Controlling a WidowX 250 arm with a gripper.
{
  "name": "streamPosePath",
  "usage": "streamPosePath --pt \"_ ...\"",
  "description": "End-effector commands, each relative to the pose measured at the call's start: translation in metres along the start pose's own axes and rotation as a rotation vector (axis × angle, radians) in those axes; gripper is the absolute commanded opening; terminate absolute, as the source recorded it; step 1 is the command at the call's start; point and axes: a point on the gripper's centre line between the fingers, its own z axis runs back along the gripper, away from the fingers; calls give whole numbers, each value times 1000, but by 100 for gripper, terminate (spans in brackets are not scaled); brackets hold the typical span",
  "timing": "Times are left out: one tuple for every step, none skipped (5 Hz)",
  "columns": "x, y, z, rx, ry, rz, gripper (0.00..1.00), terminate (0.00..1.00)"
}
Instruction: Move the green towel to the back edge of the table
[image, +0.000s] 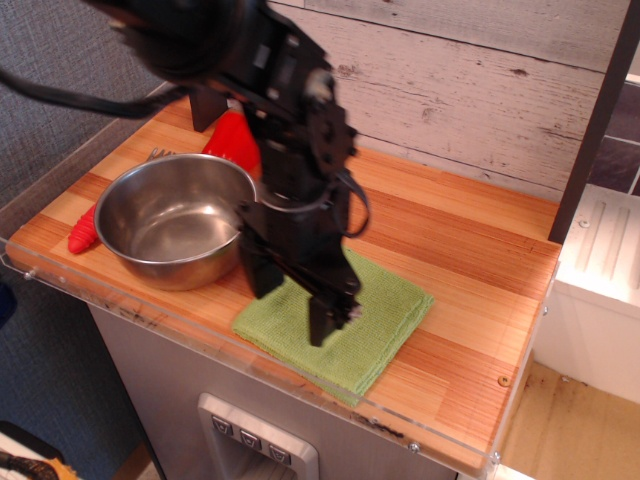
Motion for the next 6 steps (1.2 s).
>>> streamPosePath --pt "10 -3 -17 -23 -21 19 100 0" --pt "6 3 -31 -20 6 28 100 0" --pt "10 15 -42 0 25 53 100 0" --pt "33 32 -51 13 33 102 100 0" --pt "64 41 -54 29 23 146 100 0" --pt "92 44 -54 21 21 192 100 0"
